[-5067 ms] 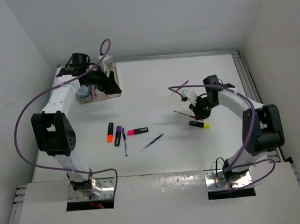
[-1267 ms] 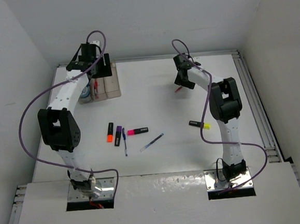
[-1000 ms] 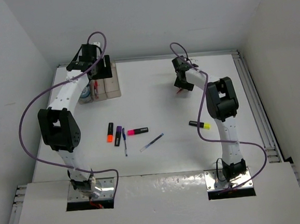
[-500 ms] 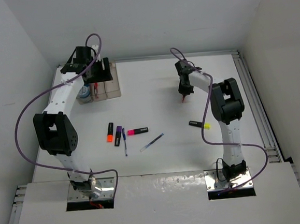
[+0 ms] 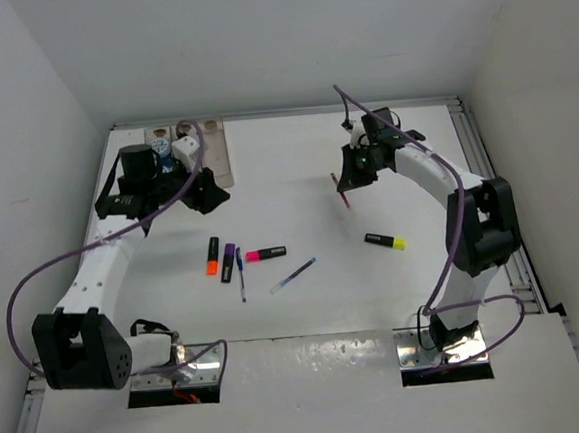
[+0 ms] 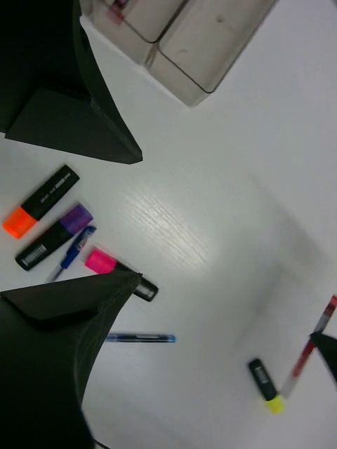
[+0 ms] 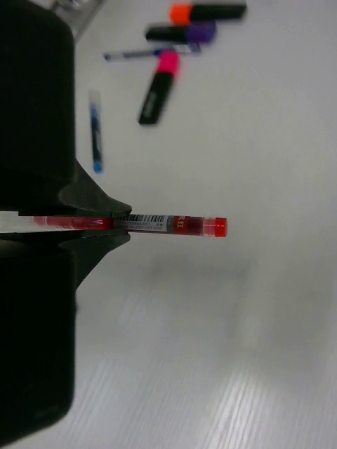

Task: Sort the stationery into containers
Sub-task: Pick up the pen from the center of the board.

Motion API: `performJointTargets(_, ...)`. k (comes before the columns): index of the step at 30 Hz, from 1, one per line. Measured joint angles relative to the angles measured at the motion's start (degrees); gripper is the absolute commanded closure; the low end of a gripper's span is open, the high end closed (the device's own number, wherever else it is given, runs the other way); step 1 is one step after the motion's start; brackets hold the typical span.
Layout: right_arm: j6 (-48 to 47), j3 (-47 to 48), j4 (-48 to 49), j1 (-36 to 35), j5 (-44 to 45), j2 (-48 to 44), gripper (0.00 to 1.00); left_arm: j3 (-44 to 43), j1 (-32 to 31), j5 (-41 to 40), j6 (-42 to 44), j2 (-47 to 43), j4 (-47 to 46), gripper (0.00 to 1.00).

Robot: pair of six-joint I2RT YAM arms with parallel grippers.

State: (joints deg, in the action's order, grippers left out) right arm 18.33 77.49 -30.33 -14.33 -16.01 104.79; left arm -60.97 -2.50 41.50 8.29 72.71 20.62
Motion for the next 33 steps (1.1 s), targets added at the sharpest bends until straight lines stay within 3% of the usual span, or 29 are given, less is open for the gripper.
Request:
performJointTargets(7,-1.03,-1.14,-1.92,-0.46,-23.63,-4.33,1.0,1.31,-7.85,4.81,22.84,-6.67,3.13,0.32)
performJointTargets(11,-0.15,-1.77,-4.17,-3.15,-35.12,-4.31,1.0,0.15,-11.89,5.92,35.17,-6.69,9.97,0.38)
performJointTargets(17,0.7,-3.96,-6.51,-9.9,-45.81,-4.17,1.0,-1.55,-20.87,4.22,48.15,-5.99,18.21,0.43)
performJointTargets(25,1.62,-4.02,-7.93,-13.68,-51.06,-3.82,1.0,-2.32,-30.08,0.07,53.62,-5.97,21.84,0.45)
performJointTargets(33,2.6,-4.02,-7.91,-15.5,-52.85,-3.8,1.0,-2.86,-34.45,-3.58,53.94,-4.87,22.21,0.48)
